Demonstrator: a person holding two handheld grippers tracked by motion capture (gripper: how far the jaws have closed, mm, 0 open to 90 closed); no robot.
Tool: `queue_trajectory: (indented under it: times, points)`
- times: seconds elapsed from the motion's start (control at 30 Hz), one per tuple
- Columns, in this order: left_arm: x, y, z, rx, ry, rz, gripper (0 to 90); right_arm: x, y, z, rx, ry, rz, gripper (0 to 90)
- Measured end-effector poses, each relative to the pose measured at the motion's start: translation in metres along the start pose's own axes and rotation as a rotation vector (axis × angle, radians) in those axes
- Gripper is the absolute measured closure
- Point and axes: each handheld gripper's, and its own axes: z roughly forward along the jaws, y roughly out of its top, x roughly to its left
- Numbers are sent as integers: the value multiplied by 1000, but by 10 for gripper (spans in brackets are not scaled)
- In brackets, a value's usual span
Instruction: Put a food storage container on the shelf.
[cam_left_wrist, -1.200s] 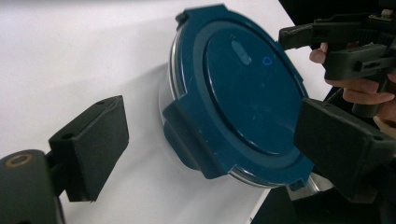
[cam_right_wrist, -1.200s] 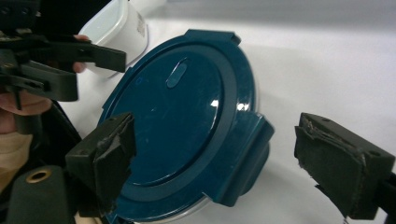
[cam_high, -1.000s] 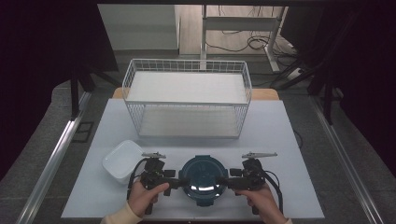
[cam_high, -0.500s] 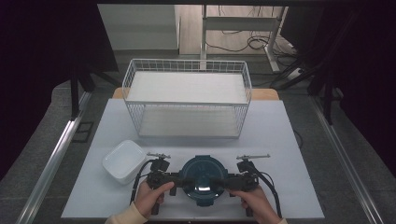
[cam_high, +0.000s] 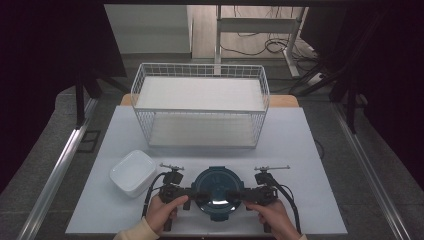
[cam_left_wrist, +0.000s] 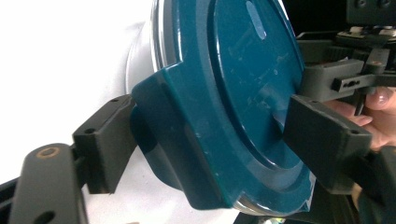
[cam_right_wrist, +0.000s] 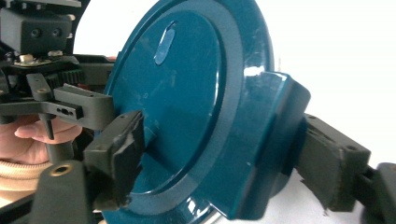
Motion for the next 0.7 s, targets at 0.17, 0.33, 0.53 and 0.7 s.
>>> queue_trajectory:
  times: [0.17, 0.33, 0.53, 0.7]
  points:
    - [0, -1, -3, -12, 6, -15, 256, -1, -1, -3, -13, 7, 31, 257]
    - [-4, -3, -6, -26, 18, -22, 281, 2, -3, -7, -41, -1, 23, 300]
    - [-7, -5, -11, -43, 21, -38, 319, 5, -5, -11, -60, -5, 27, 337]
    - [-10, -6, -13, -43, 31, -36, 332, 8, -7, -13, -80, -12, 33, 347]
